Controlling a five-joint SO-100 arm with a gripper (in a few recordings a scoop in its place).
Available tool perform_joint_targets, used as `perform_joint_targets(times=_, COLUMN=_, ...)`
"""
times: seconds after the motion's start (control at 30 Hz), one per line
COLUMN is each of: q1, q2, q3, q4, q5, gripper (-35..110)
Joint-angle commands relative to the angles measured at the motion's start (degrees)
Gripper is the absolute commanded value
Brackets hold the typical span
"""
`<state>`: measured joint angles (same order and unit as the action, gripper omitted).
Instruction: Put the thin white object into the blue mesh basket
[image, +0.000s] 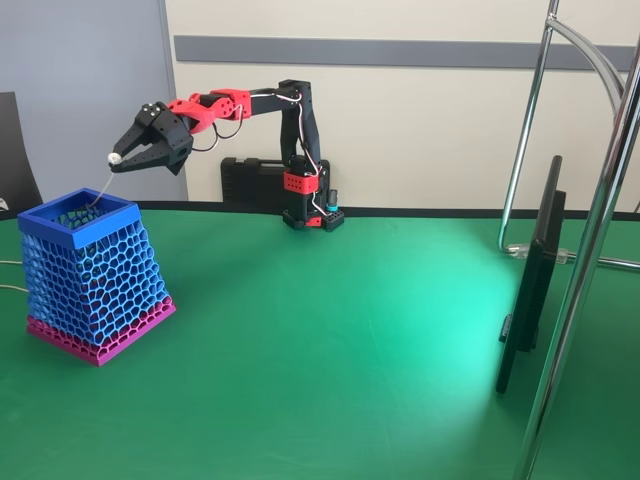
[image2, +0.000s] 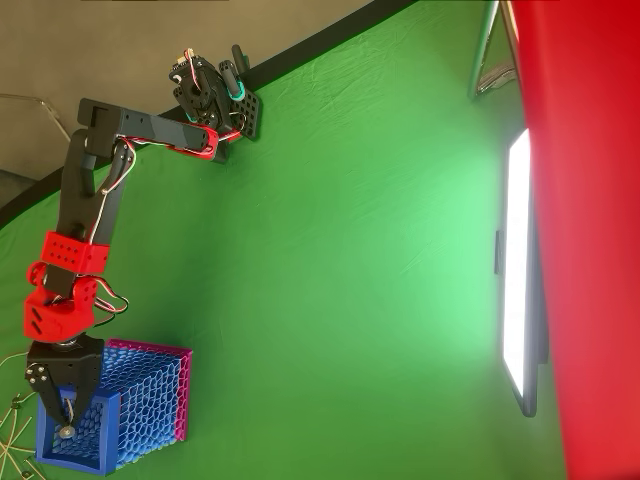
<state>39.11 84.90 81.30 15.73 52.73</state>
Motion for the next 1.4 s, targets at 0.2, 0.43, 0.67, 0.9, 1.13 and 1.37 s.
perform_joint_targets(times=0.2, q1=2.37, q2=4.57, q3=4.13, q4=-6.33, q5=-3.78, gripper=15)
perform_joint_targets(times=0.43, q1=2.46, q2=5.54, q3=7.12, q4=-9.76, q5=-5.19, gripper=13)
perform_joint_targets(times=0.67, q1=-1.58, q2=12.04, q3=10.81, q4=-8.61, q5=-11.25, gripper=11)
perform_joint_targets(times=0.9, q1=-10.99, q2=22.15, q3=21.88, q4=-8.35, q5=-28.04, gripper=8)
perform_joint_targets(times=1.13, q1=-20.39, q2=32.61, q3=35.16, q4=-5.54, q5=-42.36, gripper=4)
perform_joint_targets(times=1.37, q1=-26.72, q2=44.91, q3=49.92, q4=-4.22, q5=-49.04, gripper=1)
